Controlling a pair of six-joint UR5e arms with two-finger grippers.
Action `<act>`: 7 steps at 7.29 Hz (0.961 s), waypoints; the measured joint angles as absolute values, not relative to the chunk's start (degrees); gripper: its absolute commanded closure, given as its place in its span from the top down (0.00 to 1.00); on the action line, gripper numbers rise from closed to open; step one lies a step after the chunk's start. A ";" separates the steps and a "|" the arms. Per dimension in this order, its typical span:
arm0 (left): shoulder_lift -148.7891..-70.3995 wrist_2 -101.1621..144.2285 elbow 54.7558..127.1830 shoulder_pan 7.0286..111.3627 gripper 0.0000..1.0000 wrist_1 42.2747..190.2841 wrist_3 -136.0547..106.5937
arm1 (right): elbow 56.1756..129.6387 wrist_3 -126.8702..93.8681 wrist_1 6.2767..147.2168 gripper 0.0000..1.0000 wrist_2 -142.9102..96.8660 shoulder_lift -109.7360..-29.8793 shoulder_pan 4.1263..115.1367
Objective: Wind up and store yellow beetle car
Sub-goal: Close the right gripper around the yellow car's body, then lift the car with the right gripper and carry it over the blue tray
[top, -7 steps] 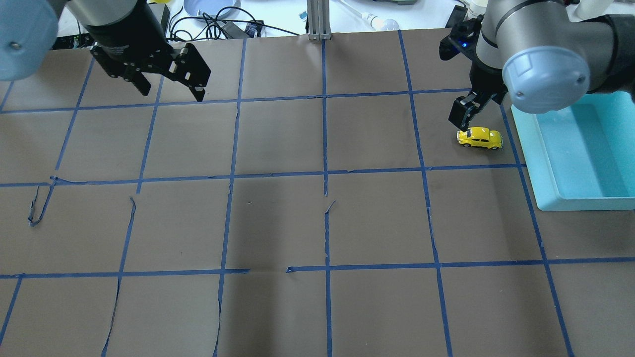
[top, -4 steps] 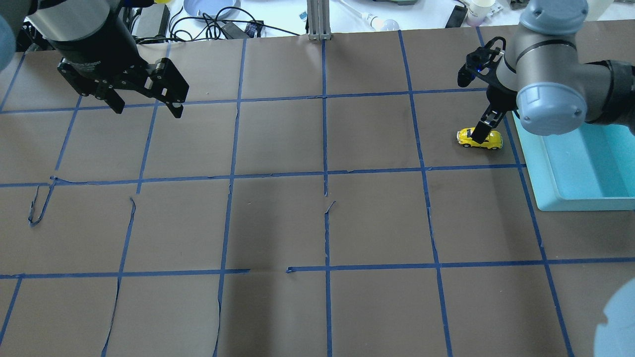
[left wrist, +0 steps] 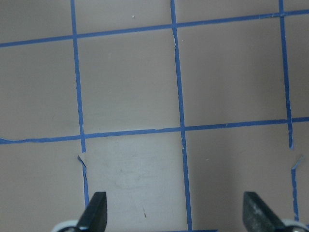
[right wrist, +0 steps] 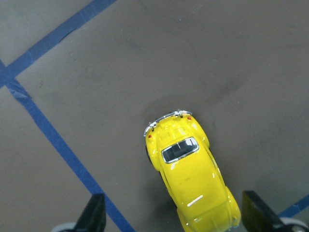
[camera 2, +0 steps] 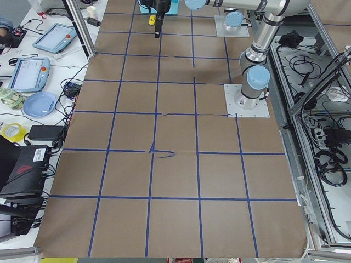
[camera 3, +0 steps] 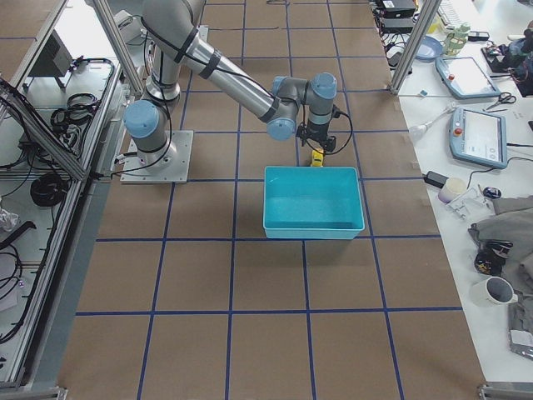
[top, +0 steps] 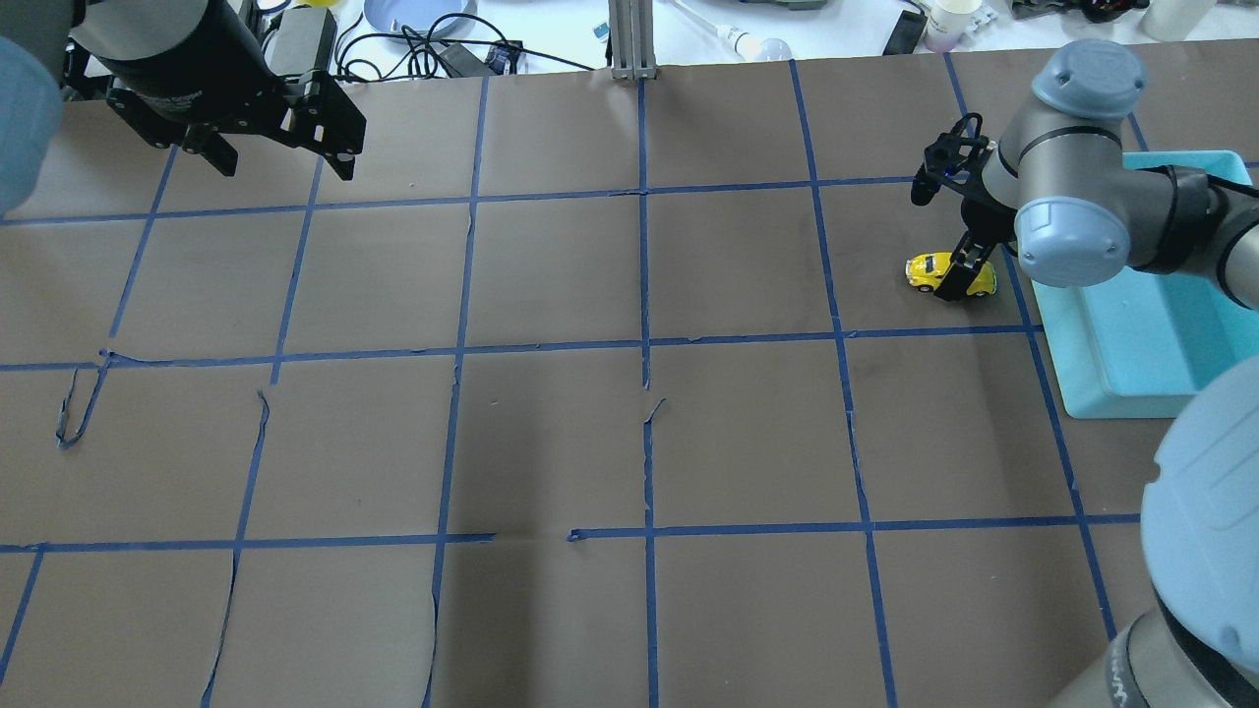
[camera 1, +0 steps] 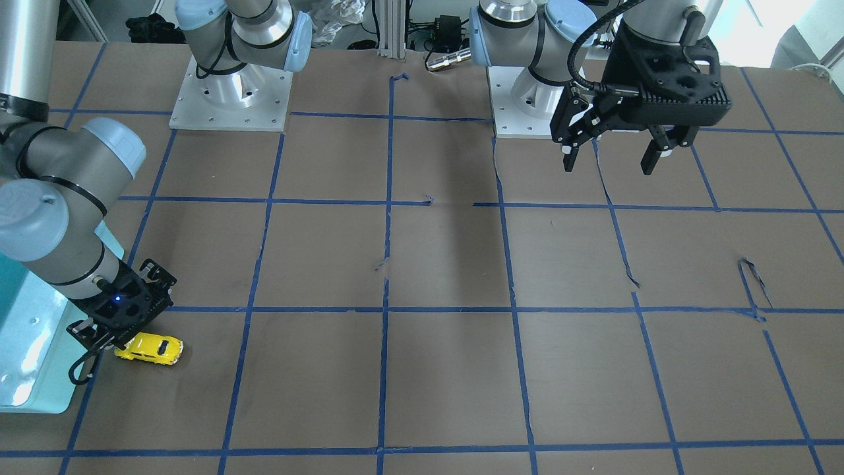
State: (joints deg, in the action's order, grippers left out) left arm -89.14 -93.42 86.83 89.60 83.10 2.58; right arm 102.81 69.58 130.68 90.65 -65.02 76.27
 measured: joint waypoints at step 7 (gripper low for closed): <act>-89.09 -93.00 87.26 89.99 1.00 82.62 0.27 | 102.37 69.09 132.66 0.00 90.86 -62.72 75.95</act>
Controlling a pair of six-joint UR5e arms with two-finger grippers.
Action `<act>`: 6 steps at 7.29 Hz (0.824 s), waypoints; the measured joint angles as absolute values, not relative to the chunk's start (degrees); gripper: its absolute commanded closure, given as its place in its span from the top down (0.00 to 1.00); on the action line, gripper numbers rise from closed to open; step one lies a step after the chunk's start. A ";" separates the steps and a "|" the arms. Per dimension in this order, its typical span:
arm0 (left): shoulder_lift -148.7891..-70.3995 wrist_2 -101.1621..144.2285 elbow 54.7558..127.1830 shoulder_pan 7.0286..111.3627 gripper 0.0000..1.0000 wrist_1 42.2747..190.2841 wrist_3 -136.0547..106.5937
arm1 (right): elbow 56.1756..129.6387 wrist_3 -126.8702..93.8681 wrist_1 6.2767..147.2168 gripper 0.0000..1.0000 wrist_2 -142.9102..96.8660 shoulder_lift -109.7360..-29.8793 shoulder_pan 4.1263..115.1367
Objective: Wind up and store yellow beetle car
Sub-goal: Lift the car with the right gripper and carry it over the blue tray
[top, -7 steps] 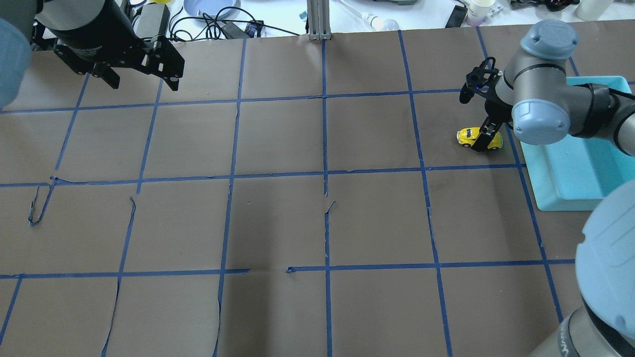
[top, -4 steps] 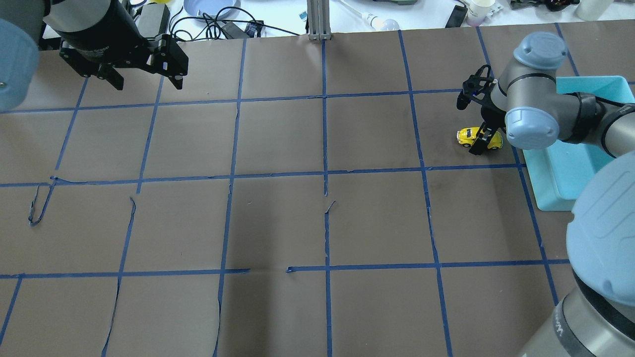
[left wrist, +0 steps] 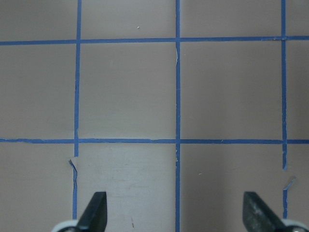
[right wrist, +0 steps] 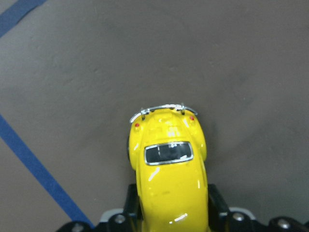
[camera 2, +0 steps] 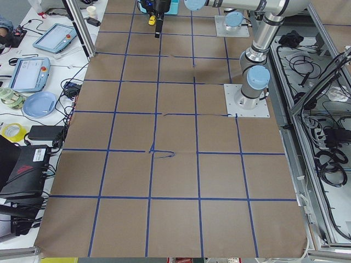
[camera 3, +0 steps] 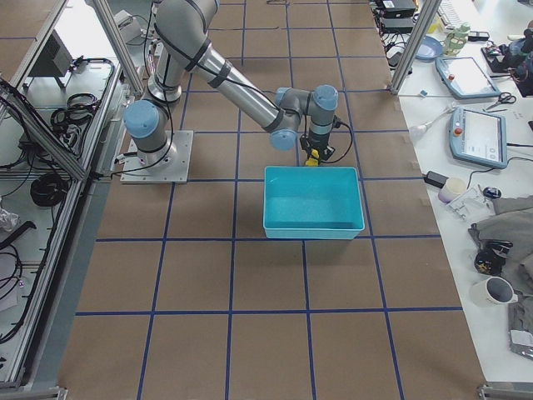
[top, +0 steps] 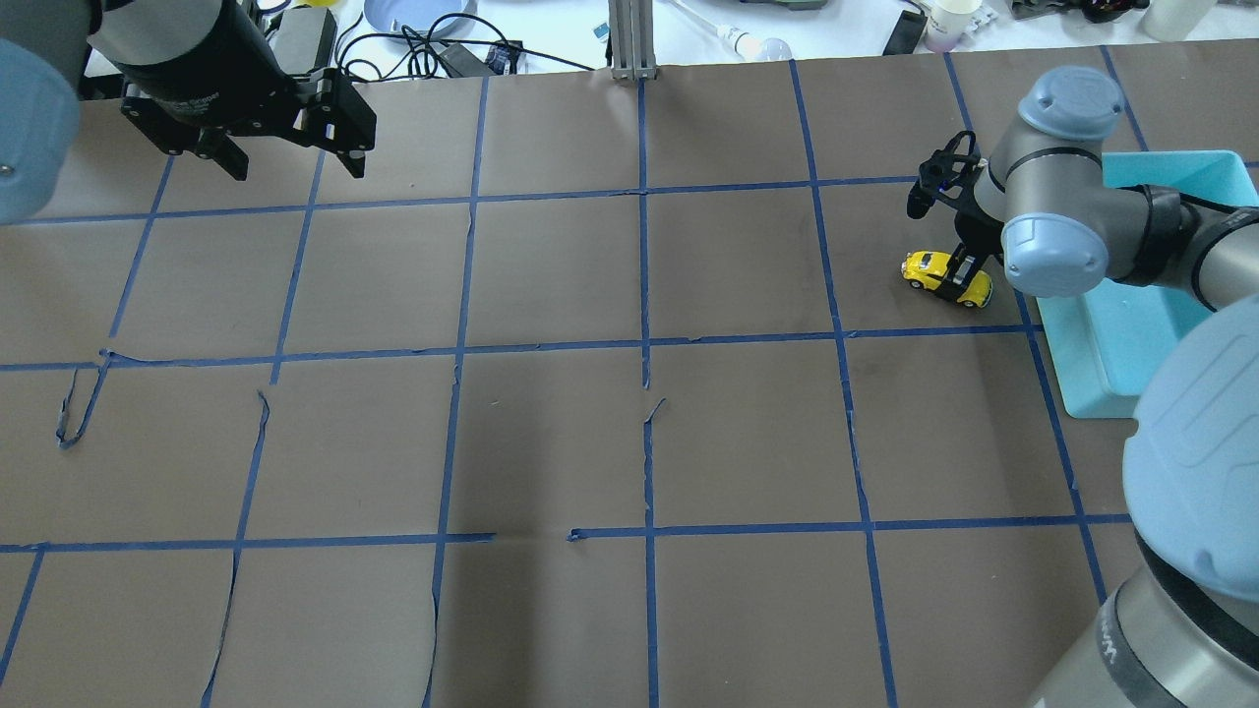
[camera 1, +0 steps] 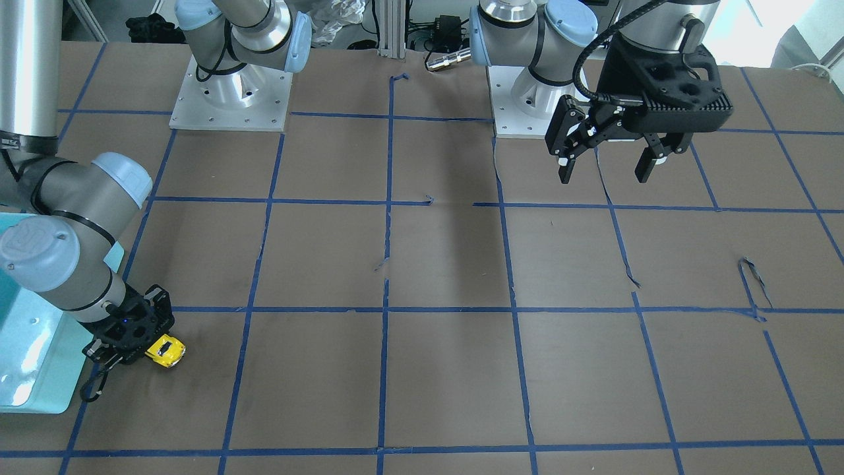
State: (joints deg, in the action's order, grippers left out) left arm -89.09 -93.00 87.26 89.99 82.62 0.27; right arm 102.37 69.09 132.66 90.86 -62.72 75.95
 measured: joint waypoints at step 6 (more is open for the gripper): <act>-89.02 -93.06 87.26 90.00 1.00 82.59 0.79 | 81.51 78.48 99.86 0.00 92.56 -70.27 69.49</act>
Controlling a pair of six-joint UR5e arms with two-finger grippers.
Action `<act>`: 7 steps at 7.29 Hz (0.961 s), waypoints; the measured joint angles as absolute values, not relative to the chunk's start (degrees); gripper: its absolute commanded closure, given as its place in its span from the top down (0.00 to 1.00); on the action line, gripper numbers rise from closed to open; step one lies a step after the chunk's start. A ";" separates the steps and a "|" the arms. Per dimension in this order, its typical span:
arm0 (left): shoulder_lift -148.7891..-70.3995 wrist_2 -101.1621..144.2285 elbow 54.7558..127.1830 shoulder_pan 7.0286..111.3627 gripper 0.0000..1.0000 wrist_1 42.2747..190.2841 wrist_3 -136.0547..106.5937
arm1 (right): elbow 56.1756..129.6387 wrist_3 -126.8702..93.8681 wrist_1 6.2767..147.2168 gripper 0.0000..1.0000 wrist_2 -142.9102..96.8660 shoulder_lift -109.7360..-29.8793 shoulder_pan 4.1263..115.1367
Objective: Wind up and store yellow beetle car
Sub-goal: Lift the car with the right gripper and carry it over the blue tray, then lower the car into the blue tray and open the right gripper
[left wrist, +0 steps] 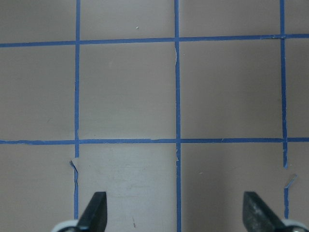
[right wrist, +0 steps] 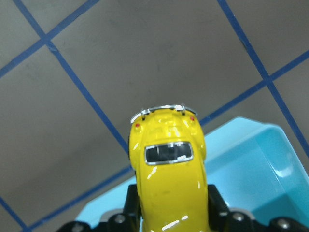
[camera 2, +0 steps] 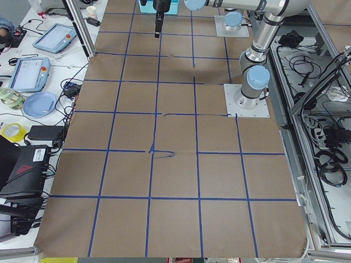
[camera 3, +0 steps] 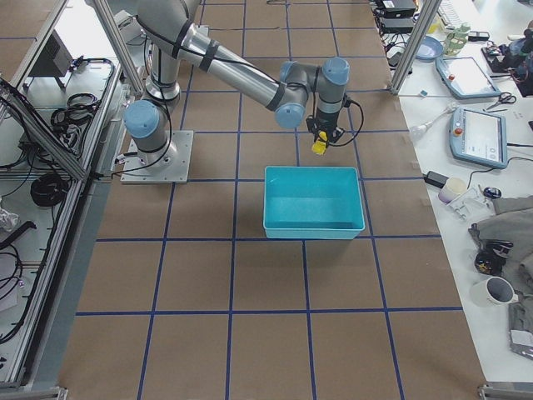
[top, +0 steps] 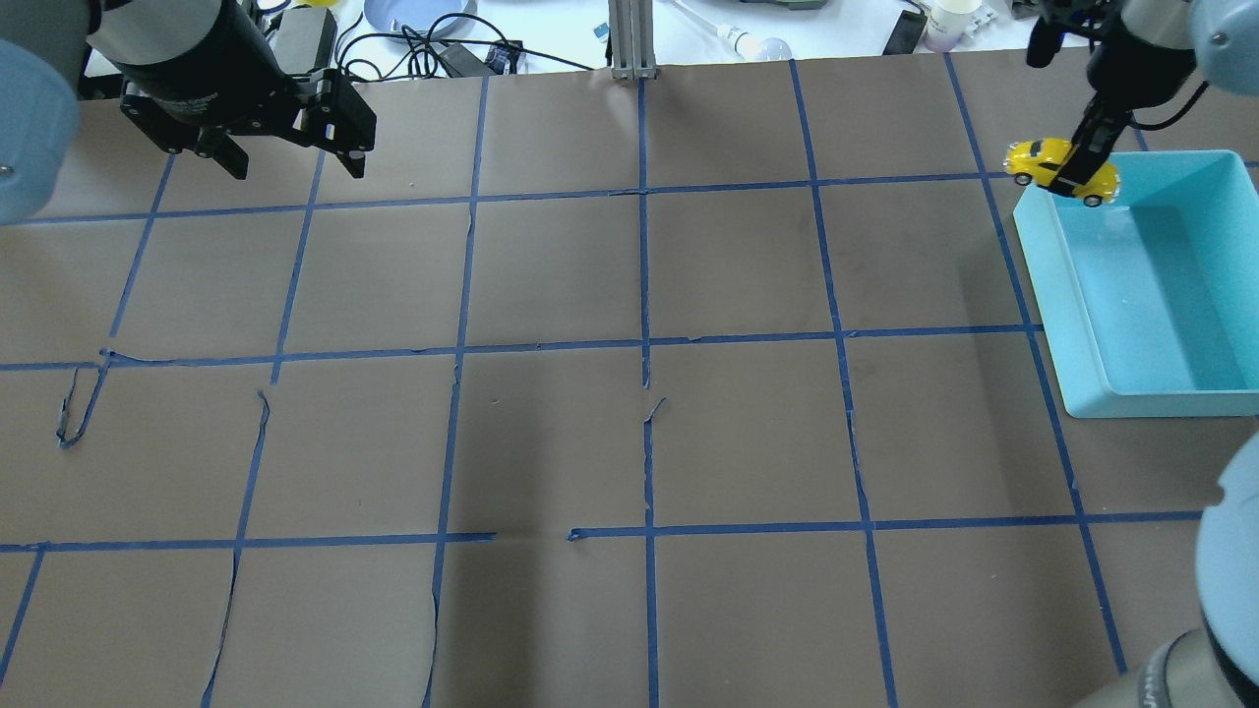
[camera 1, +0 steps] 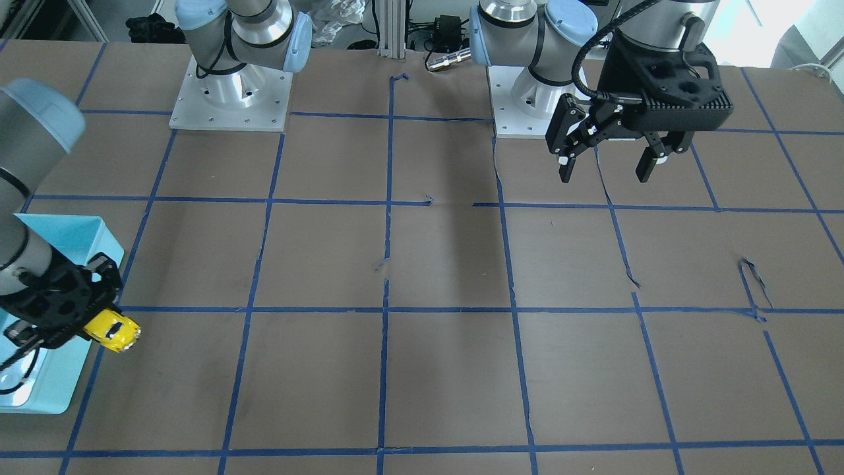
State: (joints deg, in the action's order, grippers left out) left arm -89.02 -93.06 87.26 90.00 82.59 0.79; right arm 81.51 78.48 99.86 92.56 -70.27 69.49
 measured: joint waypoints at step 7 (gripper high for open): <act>-89.10 -93.15 87.27 90.00 1.00 82.09 0.83 | 90.87 102.53 115.57 0.99 92.32 -60.89 57.72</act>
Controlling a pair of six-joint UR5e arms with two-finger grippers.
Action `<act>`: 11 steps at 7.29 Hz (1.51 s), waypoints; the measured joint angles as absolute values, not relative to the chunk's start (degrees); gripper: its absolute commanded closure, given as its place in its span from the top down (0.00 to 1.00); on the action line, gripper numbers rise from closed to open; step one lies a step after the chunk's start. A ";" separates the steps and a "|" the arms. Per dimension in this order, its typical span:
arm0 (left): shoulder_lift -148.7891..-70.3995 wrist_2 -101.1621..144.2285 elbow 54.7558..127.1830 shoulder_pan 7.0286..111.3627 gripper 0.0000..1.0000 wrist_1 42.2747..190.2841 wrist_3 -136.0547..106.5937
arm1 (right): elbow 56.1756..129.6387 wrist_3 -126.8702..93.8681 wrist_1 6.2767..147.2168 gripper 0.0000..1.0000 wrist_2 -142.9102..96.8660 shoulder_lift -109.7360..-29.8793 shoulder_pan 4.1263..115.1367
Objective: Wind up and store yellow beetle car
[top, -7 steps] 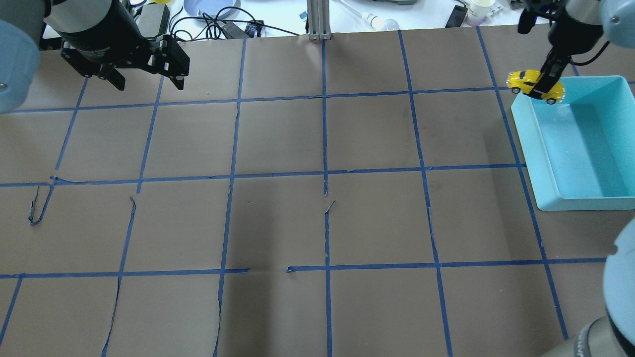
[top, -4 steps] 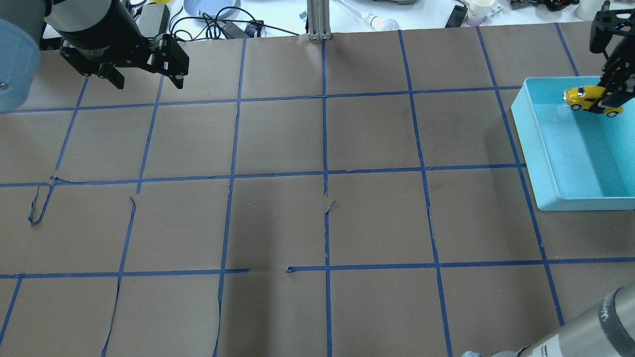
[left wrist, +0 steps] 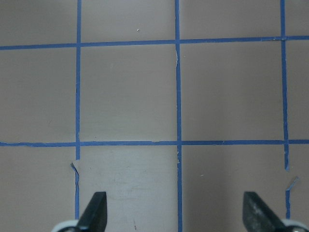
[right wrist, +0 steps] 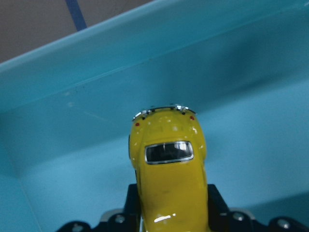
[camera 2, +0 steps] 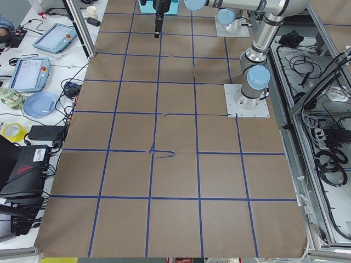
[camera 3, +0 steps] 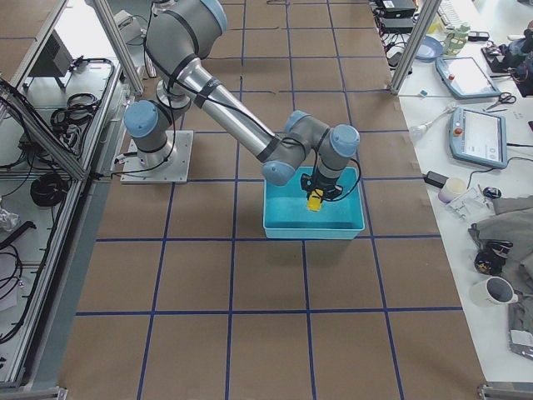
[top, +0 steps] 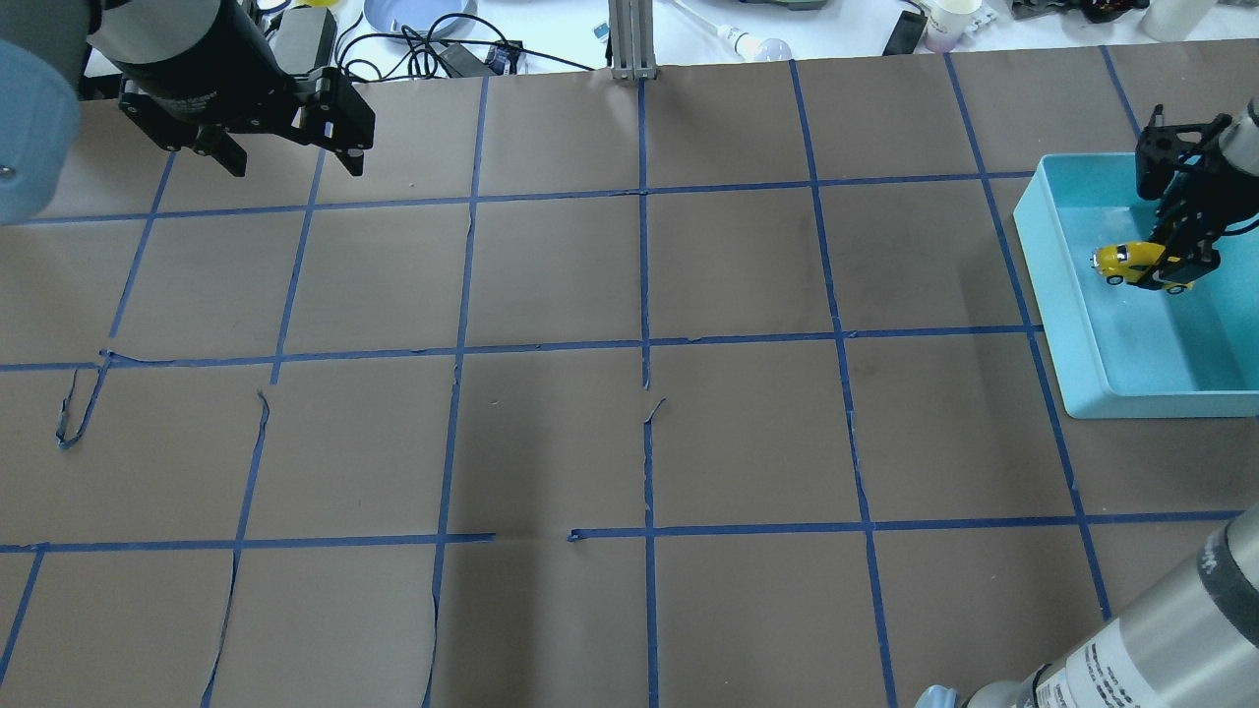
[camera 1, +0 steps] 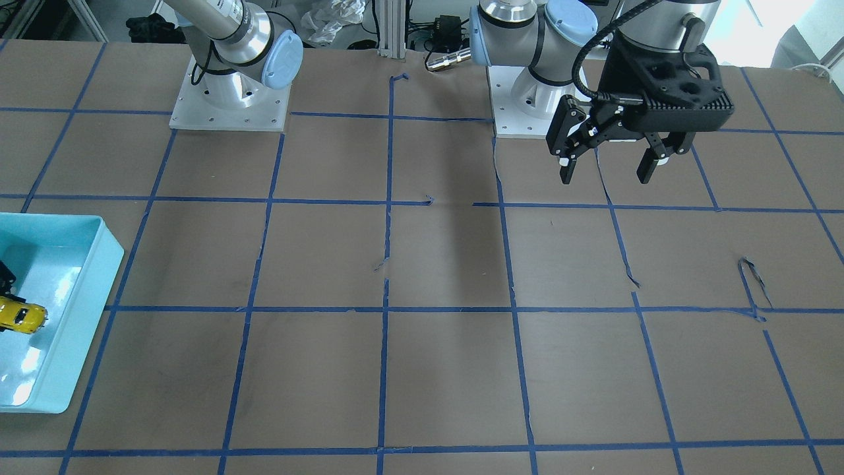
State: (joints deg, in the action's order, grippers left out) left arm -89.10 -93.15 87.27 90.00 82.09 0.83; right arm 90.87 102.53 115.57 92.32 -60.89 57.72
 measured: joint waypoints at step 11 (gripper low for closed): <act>-89.12 -93.11 87.31 89.92 1.00 82.09 0.97 | 92.75 26.44 97.66 1.00 90.64 -88.01 63.63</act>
State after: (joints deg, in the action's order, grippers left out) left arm -89.12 -93.11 87.31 89.92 82.09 0.97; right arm 92.75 26.44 97.66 90.64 -88.01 63.63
